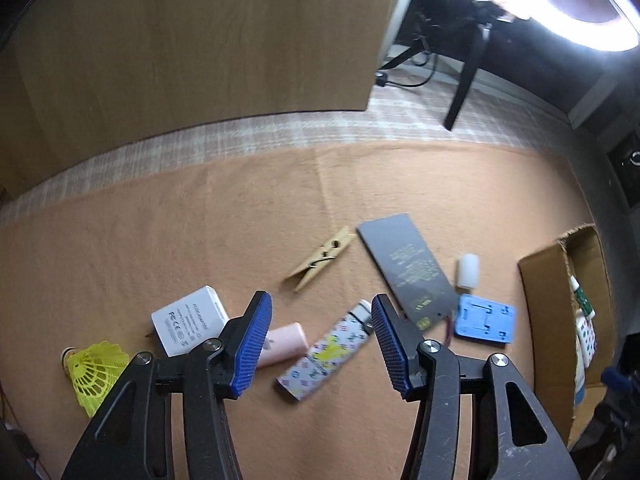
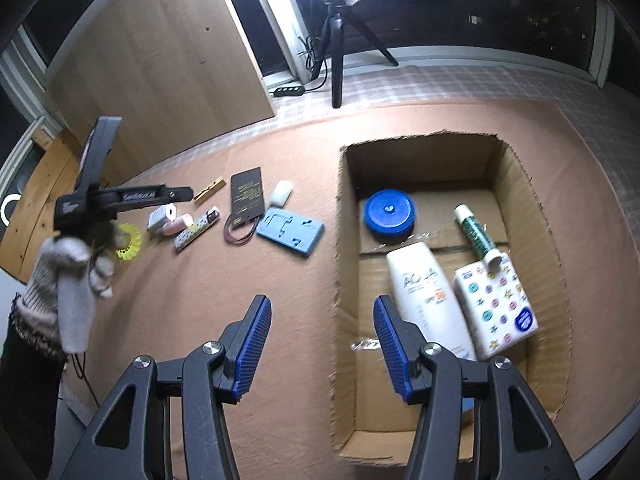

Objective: Organize objects
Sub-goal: 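Withdraw both tools from the box toward the lighter and pink bottle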

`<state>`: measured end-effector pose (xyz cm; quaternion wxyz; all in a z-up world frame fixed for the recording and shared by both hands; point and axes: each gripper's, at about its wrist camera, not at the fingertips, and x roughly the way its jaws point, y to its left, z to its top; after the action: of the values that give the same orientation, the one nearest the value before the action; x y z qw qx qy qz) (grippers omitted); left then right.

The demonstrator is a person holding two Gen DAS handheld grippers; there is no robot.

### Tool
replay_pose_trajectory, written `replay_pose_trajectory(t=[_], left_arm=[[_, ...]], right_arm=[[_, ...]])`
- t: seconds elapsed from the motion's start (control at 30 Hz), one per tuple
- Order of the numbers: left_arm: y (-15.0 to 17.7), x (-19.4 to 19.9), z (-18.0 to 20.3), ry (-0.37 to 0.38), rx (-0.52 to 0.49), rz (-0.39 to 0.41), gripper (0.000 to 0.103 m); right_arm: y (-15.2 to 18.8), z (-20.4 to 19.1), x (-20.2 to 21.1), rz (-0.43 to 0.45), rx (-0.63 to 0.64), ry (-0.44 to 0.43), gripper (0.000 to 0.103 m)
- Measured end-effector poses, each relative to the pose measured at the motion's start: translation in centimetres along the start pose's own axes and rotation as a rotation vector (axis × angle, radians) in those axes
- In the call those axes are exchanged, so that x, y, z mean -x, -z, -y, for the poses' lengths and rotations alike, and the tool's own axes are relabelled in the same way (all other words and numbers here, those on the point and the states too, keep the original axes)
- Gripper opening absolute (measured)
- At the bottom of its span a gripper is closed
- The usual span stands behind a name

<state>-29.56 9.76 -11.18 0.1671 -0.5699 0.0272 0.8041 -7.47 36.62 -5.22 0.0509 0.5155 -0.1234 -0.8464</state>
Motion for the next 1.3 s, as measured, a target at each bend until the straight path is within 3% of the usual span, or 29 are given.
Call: replay_pose_trajectory(t=[0.27,0.53,0.73,1.3], left_arm=[[0.0,-2.2,-1.7,0.03,0.043,-0.036,0.044],[1.3,-3.3,-1.0,0.069,0.019,-0.065,0.019],[2.9,-3.1,-0.2,0.078,-0.008,-0.062,0.015],[8.5,-1.8,3.5,0.101,-0.113,-0.039,0.014]], right_arm=[[0.6,-0.9,0.4,-0.001,-0.016,-0.001,0.049],[0.6,-1.4,0.3,-0.007,-0.012,-0.001,0.049],[0.6,-2.1,-0.3,-0.021,0.005,-0.008,0.049],[0.8,-4.4,-2.3,-0.064,0.051,-0.041,0.049]])
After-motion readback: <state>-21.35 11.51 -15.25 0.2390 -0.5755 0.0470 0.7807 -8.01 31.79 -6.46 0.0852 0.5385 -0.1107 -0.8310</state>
